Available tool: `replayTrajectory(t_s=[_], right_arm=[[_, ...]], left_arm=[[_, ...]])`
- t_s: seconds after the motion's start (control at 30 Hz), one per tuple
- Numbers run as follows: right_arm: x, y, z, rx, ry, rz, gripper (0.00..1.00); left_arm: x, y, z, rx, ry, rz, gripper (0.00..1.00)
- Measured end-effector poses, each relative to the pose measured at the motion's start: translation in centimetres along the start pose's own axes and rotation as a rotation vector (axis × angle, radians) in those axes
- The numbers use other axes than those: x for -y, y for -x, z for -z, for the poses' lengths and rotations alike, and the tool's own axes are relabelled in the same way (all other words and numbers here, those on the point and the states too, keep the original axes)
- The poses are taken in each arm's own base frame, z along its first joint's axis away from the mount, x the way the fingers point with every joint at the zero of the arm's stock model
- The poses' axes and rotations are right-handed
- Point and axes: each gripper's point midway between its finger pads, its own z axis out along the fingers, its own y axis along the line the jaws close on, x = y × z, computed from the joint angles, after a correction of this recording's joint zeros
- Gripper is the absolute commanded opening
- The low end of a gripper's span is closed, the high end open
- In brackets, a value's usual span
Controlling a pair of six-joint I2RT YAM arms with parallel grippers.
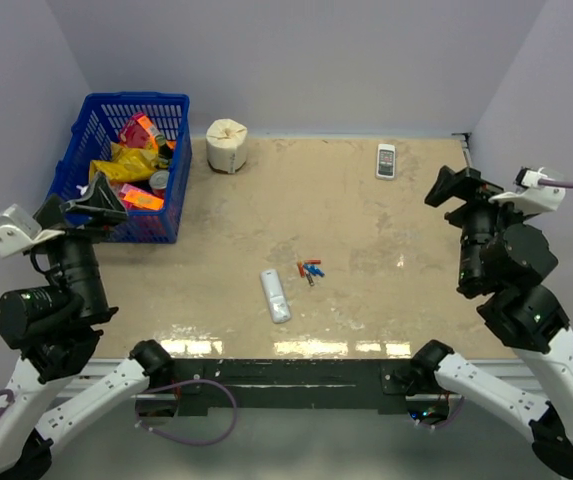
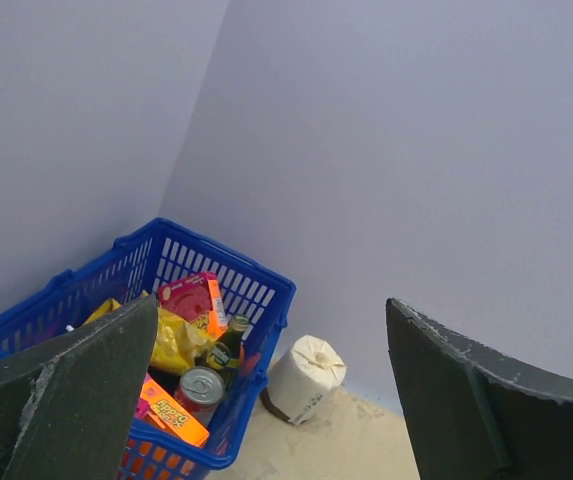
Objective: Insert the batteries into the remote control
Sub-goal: Reset both arms
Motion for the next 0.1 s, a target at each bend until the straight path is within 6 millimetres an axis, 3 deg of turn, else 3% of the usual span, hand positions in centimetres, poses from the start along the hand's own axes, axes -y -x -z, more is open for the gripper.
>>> replayTrajectory(t_s=[0.1], right_arm=[[0.00, -0.36, -0.09, -0.005, -0.004, 0.009, 0.98]], left_arm=[[-0.11, 0.30, -0.04, 0.011, 0.005, -0.002, 1.00]])
